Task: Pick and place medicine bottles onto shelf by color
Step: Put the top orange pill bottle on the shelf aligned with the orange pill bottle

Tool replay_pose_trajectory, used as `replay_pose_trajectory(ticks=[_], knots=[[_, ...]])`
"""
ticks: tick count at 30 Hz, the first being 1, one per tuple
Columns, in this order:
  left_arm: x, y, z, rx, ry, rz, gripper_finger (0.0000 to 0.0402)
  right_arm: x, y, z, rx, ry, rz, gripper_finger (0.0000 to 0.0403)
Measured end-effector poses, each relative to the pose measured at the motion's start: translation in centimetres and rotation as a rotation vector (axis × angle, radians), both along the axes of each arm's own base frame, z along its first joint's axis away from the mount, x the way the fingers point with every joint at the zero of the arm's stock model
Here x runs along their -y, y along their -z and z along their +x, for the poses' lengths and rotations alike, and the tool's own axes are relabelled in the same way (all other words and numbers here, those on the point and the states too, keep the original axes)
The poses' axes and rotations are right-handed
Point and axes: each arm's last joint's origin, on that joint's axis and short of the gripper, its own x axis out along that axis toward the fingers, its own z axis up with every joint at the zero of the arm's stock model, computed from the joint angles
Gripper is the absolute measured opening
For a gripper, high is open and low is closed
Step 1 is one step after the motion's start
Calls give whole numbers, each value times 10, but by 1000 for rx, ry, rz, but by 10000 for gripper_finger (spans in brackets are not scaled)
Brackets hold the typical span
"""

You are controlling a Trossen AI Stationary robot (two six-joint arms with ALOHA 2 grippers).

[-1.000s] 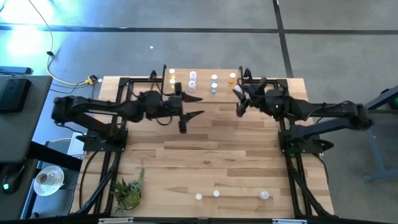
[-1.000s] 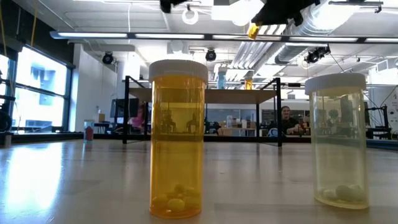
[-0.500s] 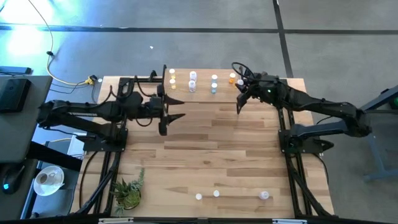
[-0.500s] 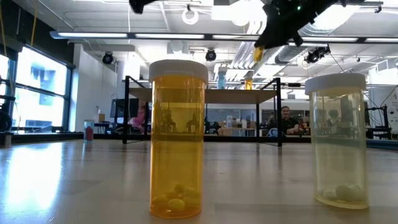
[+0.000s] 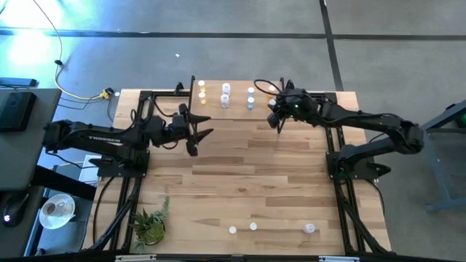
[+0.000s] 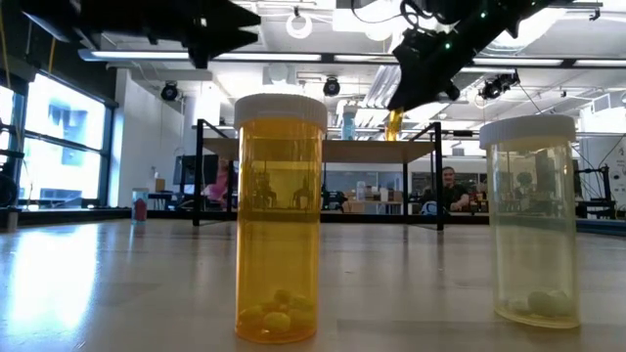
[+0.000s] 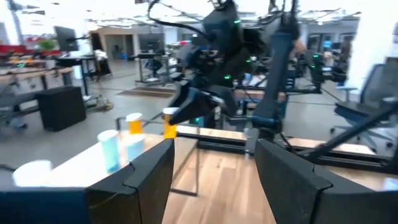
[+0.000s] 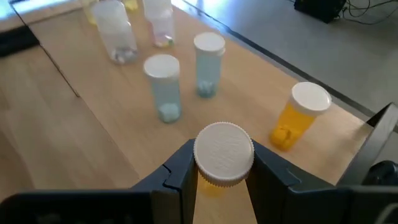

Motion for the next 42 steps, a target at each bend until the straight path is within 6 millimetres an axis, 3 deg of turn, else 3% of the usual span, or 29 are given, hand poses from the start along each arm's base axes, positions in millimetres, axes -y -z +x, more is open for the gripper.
replay_pose_trajectory(ticks=[12,32,42], knots=[[-10,1,-3,5,-44,-30,213,18,14,2,-80,23,-4,101],[-9,1,-2,13,-6,-51,213,17,14,3,-80,-22,6,101],[-9,1,-2,14,-10,-51,213,17,14,2,-88,-17,-6,135]])
